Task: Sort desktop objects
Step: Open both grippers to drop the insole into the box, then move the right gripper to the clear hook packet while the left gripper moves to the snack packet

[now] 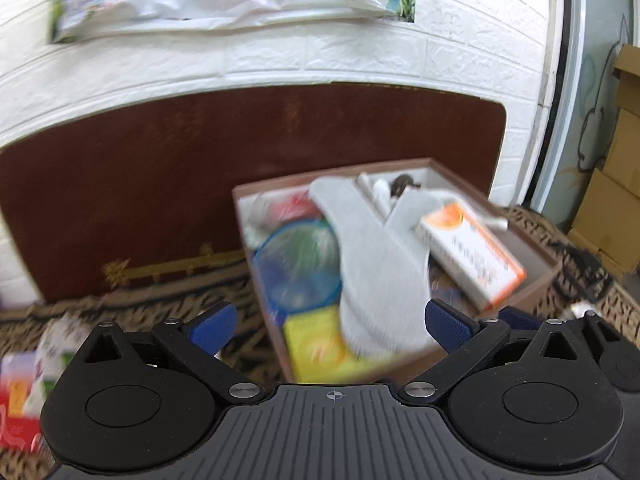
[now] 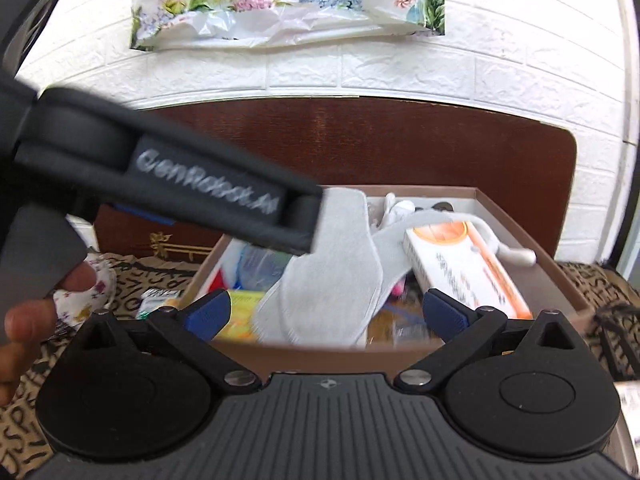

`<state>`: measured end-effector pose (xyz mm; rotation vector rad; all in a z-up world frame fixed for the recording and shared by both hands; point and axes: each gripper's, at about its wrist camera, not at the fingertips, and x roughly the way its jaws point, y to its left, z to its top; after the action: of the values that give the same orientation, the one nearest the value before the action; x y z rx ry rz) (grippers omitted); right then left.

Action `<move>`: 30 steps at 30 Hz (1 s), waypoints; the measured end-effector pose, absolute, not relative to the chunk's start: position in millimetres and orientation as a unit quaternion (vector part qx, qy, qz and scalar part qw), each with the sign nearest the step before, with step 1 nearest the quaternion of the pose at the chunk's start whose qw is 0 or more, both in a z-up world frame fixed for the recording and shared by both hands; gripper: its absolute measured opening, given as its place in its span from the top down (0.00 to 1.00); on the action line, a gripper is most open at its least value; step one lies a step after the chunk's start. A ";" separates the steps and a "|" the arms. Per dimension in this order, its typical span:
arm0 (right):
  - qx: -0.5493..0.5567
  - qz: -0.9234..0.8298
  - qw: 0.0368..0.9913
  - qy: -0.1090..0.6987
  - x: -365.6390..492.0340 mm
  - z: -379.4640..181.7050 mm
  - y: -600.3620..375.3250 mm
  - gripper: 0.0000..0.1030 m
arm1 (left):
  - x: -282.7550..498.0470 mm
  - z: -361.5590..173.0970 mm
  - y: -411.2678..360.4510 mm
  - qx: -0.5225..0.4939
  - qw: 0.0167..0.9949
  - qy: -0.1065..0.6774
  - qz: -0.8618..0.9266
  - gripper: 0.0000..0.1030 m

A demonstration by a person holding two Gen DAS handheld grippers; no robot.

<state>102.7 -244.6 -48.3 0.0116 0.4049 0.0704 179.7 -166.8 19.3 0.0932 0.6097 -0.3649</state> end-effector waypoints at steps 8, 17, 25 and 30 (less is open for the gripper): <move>0.024 0.068 0.971 0.230 51.7 -65.9 -209.4 0.00 | 114.2 -7.8 -120.1 0.062 0.933 0.333 -0.120 0.00; 0.016 0.089 0.962 0.257 12.9 -77.8 -165.6 0.00 | 70.6 -24.6 -77.4 0.042 0.929 0.359 -0.085 0.00; 0.009 0.098 0.959 0.267 -12.8 -88.5 -144.6 0.00 | 48.8 -34.6 -56.9 0.047 0.924 0.375 -0.065 0.00; 0.008 0.106 0.957 0.270 -17.3 -89.8 -136.7 0.00 | 46.8 -38.3 -50.6 0.042 0.921 0.383 -0.063 0.00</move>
<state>-17.3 -136.7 -89.8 0.0171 0.5477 0.2152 46.8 -50.6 -38.3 0.0855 0.7871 -0.1286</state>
